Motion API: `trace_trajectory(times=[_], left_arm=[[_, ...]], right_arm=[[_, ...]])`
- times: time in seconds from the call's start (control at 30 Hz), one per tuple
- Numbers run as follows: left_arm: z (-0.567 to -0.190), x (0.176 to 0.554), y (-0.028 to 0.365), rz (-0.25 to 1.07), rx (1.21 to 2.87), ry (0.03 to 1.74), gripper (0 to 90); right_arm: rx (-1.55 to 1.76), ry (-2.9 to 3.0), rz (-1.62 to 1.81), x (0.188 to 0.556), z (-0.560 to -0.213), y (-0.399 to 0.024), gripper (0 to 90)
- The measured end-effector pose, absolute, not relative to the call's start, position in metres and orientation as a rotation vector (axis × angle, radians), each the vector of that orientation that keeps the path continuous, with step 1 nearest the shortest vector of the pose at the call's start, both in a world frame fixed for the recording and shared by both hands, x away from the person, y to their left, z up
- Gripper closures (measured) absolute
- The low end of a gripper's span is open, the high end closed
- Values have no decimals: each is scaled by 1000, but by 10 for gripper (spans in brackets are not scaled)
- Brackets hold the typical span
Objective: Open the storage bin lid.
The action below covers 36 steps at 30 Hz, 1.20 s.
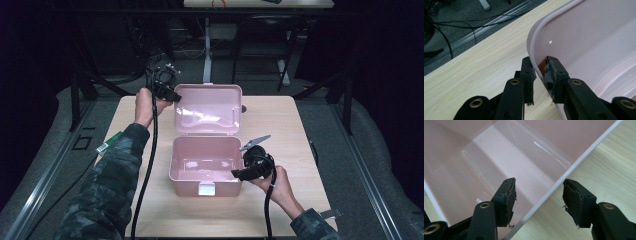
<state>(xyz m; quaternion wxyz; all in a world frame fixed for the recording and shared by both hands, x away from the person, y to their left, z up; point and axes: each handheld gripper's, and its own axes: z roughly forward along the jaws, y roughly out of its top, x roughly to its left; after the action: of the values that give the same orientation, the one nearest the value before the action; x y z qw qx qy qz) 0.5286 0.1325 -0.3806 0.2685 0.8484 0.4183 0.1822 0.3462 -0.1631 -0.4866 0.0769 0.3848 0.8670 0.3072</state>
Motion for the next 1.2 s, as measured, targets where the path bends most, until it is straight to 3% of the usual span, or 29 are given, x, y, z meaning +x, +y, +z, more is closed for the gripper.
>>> trace_trajectory(times=[0.9, 1.2], left_arm=[[-422, 553, 119, 496, 2330, 1265, 777], [-453, 563, 121, 391, 2370, 1345, 774]], right_arm=[[1143, 2597, 923, 346, -487, -163, 433], [1149, 2593, 937, 346, -487, -164, 431]])
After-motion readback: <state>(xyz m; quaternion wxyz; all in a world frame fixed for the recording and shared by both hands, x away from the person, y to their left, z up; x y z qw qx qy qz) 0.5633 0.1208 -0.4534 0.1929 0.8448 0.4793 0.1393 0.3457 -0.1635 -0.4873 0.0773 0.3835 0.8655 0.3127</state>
